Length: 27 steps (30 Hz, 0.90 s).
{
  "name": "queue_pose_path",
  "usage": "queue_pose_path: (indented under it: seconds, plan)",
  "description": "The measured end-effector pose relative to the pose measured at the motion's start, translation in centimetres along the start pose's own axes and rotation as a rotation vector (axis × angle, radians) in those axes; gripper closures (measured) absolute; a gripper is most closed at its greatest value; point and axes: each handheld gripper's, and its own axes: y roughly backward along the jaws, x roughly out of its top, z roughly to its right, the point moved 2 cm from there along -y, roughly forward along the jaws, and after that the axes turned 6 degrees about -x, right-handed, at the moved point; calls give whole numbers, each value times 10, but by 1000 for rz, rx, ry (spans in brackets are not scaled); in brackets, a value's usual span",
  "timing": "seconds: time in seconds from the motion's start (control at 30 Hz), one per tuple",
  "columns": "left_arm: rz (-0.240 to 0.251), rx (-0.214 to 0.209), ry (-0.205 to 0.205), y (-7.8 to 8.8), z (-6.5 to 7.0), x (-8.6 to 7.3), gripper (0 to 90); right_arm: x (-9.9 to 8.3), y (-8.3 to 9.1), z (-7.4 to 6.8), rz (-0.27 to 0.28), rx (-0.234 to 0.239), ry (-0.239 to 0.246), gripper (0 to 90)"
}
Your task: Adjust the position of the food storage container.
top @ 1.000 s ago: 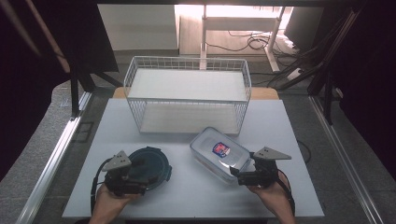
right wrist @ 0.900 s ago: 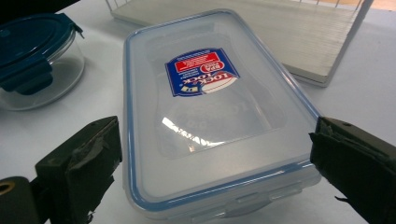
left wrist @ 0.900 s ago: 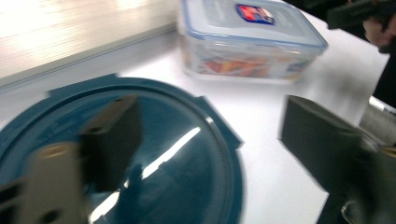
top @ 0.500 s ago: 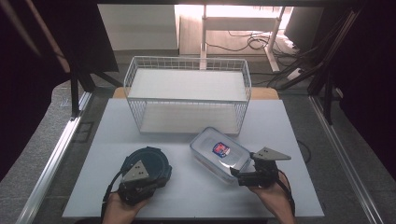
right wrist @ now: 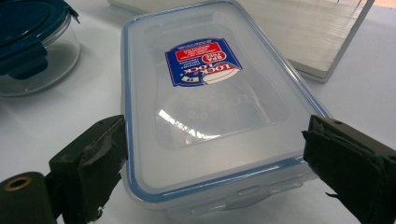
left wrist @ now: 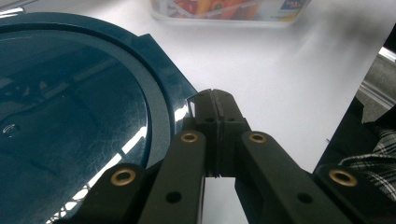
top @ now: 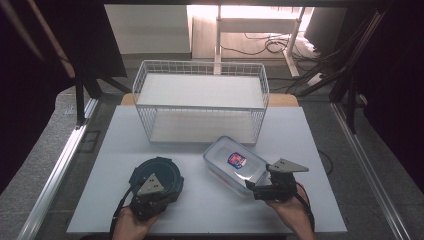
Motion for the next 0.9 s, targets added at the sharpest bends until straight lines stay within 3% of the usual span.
queue_pose_path:
  seconds: [0.3,0.7,0.83,0.9]
  plan:
    - [13,23,18,2,-16,2,900,-1,0,1,-7,-2,-1,78]
    - [45,119,69,11,-58,4,900,-2,-2,0,-15,11,0,83]
    - [39,134,71,12,-58,5,900,-2,-2,1,-13,7,-1,85]
    - [16,190,60,8,-53,9,900,-2,-3,2,-10,2,-2,87]
